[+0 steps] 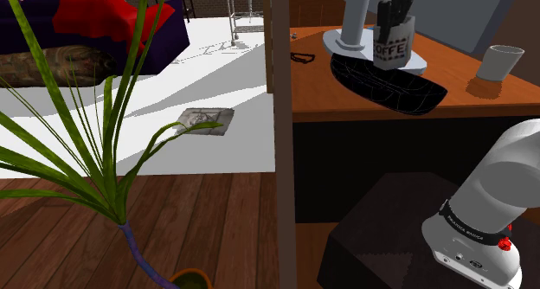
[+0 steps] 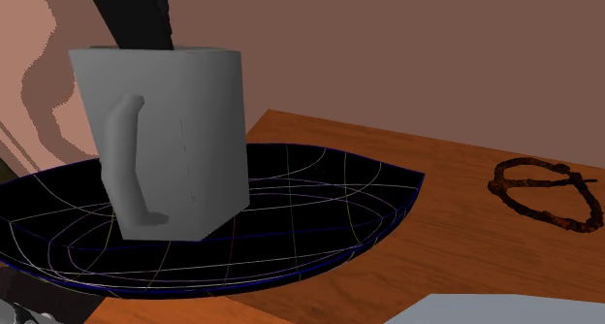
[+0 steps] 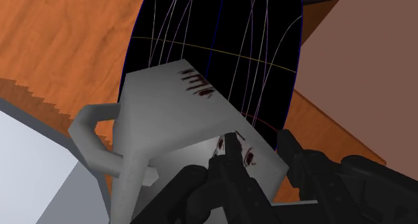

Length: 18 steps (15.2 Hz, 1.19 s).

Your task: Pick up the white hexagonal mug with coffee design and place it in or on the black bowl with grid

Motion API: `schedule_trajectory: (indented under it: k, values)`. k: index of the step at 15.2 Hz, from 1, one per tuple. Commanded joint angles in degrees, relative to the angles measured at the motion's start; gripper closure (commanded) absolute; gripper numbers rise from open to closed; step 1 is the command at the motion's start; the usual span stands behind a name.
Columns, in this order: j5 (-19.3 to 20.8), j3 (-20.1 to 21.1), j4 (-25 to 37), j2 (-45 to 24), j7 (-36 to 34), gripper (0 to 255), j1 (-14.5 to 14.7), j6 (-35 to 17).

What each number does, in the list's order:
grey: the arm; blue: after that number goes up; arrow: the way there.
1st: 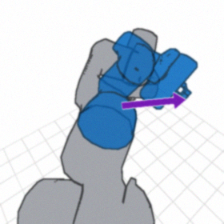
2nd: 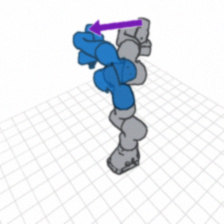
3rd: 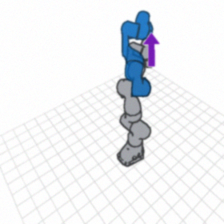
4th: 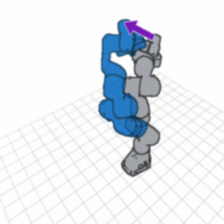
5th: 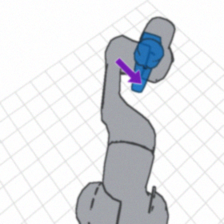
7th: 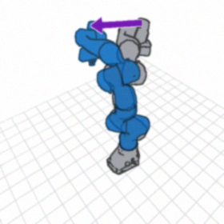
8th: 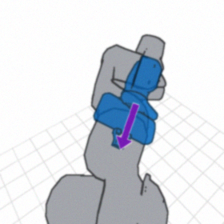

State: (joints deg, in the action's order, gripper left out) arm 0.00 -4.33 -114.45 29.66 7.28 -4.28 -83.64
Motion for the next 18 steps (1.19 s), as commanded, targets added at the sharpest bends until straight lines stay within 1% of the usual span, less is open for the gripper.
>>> schedule_trajectory:
  k: [1,2,7,11,18]
  values:
    - [0.00,0.00,0.00,0.01,0.00,255,0.00,-0.01]
    - [0.00,0.00,0.00,0.01,0.00,0,0.00,-0.01]
    - [0.00,0.00,0.00,0.01,0.00,0,0.00,-0.01]
    - [-0.14,-0.18,10.45,-3.31,0.15,0,0.10,7.12]
    - [-0.14,-0.18,10.45,-3.31,0.15,0,0.10,7.12]
